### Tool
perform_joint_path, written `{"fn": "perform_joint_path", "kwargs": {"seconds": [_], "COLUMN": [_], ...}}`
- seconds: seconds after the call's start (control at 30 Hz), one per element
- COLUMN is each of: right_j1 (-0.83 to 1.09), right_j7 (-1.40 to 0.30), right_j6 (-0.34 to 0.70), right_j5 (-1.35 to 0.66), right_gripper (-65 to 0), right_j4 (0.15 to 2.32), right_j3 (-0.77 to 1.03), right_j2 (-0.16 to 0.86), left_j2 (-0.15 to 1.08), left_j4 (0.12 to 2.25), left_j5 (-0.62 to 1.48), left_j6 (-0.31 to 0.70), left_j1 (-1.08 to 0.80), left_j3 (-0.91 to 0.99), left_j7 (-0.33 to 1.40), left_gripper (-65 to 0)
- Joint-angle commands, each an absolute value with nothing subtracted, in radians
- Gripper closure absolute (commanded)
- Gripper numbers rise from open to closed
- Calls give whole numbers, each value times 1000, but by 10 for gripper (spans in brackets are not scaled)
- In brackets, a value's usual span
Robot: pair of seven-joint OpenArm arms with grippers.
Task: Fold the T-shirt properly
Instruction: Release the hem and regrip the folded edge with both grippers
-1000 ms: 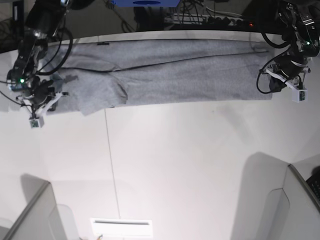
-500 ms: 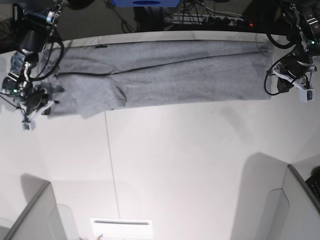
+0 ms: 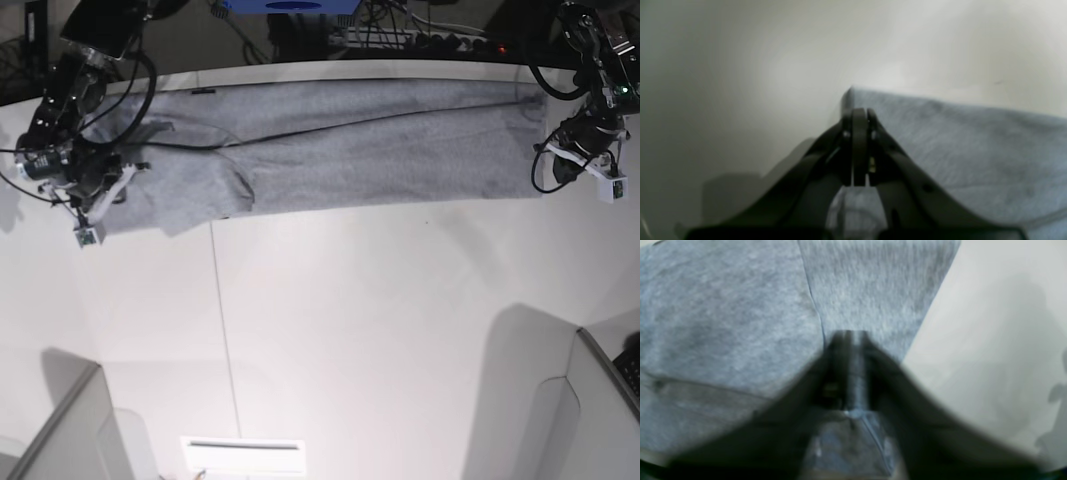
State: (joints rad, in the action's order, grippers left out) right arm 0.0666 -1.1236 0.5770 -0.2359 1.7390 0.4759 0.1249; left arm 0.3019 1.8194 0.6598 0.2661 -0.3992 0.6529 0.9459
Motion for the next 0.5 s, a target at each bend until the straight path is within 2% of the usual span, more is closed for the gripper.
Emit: {"fn": "perform_joint_path", "kwargs": {"seconds": [0.0,0.03,0.07,0.1,0.47], "right_j1": [54,53,47,45,45], "right_j7": [-1104,-1098,-1102,-1106,-1098], "right_j6": [584,584,584,585,587], "right_j5": [-257,-257,-257,-259,-260], "right_gripper": [-228,-303,-345,-354,-324], "right_j4": [1750,1741,1728,1724,1618], "right_j3": [475,473,470,470,469], "right_j2": [128,125,127,127,104], "left_j2": [318,318,318,318,320], "left_j4": [1837,1837,1837,1837,1828], "left_j5": [674,674,674,674,674], "left_j6": [271,271,271,271,271], "left_j1": [-414,-423,-418,-417,-420], "left_j3": [662,662,664,664,691], "left_j7": [924,924,924,924,928], "left_gripper": [0,0,0,0,0]}}
